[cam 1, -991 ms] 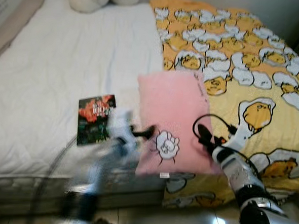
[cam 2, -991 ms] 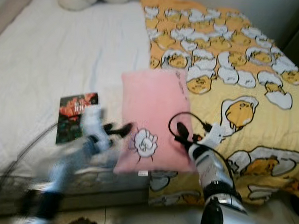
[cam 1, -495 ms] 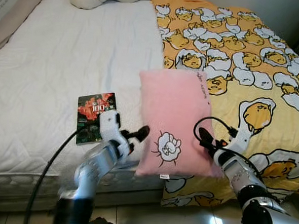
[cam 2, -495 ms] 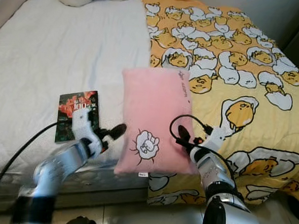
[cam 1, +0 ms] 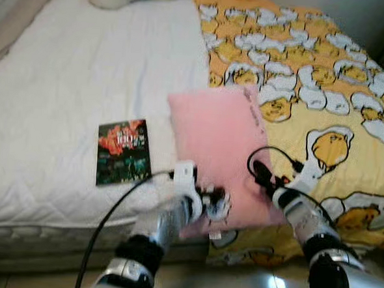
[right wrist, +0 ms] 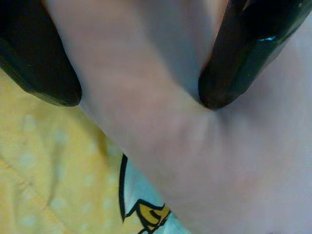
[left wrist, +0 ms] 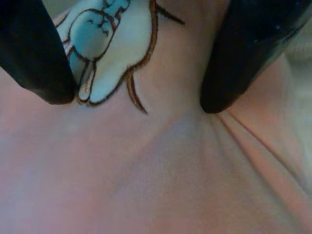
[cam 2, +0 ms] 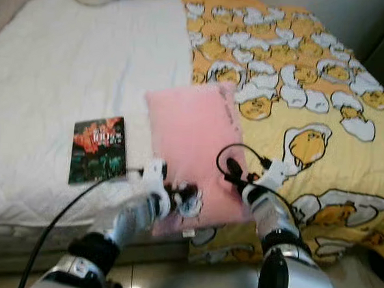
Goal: Clean up the room
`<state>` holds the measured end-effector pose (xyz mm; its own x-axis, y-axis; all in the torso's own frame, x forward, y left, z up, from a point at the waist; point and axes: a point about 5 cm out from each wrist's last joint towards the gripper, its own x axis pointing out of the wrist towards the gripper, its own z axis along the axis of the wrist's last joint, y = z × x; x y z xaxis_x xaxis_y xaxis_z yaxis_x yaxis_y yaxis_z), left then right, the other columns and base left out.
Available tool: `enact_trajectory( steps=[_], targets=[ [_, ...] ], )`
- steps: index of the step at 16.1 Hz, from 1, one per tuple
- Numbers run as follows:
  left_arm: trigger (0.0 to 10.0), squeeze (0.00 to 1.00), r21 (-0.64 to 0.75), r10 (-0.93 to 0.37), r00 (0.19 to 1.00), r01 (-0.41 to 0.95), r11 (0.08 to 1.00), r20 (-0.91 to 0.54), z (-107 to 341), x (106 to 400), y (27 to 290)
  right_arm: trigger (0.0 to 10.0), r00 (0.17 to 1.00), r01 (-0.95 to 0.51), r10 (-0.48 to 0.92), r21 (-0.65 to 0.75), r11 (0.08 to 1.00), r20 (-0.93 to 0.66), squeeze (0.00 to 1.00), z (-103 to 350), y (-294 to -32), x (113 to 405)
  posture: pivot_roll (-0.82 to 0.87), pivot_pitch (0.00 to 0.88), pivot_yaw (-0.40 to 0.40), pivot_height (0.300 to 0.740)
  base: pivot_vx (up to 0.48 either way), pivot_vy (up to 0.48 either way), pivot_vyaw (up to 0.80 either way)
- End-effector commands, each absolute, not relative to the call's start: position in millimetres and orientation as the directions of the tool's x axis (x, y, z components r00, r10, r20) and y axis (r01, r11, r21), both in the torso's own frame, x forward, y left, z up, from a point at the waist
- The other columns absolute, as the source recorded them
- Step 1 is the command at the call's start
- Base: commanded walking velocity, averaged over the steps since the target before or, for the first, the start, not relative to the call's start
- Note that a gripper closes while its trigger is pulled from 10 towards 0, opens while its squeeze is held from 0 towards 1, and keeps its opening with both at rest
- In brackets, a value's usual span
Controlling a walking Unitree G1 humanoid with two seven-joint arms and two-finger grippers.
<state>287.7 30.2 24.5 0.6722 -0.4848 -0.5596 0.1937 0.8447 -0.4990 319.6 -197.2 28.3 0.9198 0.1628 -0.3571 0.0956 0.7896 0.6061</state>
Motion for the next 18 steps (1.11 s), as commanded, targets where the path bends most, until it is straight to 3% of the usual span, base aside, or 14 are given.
enact_trajectory(
  steps=[1,2,3,4,9,18],
  targets=[
    [10.0,0.0,-0.495,-0.514,0.626,0.225,0.839,-0.587,19,277,4,10.0,0.926,0.102,0.146,0.604,0.791,-0.348,0.0,31,-199,321,0.01,0.032,-0.05,0.74,0.0,0.0,0.0],
    [10.0,0.0,-0.478,-0.482,0.645,0.199,0.855,-0.593,13,277,7,5.8,0.927,0.109,0.139,0.606,0.788,-0.348,0.0,30,-199,321,0.01,0.032,-0.049,0.74,0.0,0.0,0.0],
    [5.8,0.0,-0.482,-0.462,0.682,0.18,0.857,-0.567,15,281,9,0.0,0.927,0.131,0.12,0.605,0.785,-0.356,0.0,28,-200,320,0.01,0.033,-0.05,0.74,0.0,0.0,0.0],
    [0.0,0.0,-0.492,-0.445,0.707,0.157,0.856,-0.549,17,286,10,0.0,0.927,0.136,0.118,0.611,0.78,-0.357,0.0,28,-200,319,0.01,0.033,-0.05,0.74,0.0,0.0,0.0],
    [0.0,0.0,-0.47,-0.398,0.775,0.149,0.87,-0.491,28,304,21,0.0,0.91,0.164,0.119,0.607,0.778,-0.398,0.0,18,-199,312,0.02,0.034,-0.059,0.74,0.0,0.0,0.0],
    [0.0,0.0,-0.566,-0.433,0.818,0.164,0.808,-0.38,47,315,9,0.0,0.875,0.227,0.101,0.585,0.779,-0.474,0.0,1,-204,295,0.01,0.032,-0.06,0.74,0.0,0.0,0.0]
  ],
)
